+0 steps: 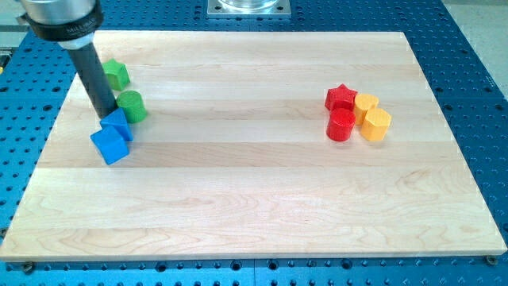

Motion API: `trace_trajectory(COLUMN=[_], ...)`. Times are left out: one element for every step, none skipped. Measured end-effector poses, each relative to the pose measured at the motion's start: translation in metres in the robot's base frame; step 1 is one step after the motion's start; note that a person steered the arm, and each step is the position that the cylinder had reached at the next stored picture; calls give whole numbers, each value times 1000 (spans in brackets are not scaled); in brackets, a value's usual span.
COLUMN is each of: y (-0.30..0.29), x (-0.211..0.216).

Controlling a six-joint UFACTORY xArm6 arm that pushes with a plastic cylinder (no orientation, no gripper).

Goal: Slide the green circle to the green star

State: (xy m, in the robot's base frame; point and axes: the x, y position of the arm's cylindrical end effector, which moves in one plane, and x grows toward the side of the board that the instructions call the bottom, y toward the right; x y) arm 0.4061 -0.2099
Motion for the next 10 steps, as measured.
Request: trace_trajectory(y=[28,89,93,97,51,56,50,50,50,96], x=[18,20,3,-19,-37,1,-23,-57,-61,-65])
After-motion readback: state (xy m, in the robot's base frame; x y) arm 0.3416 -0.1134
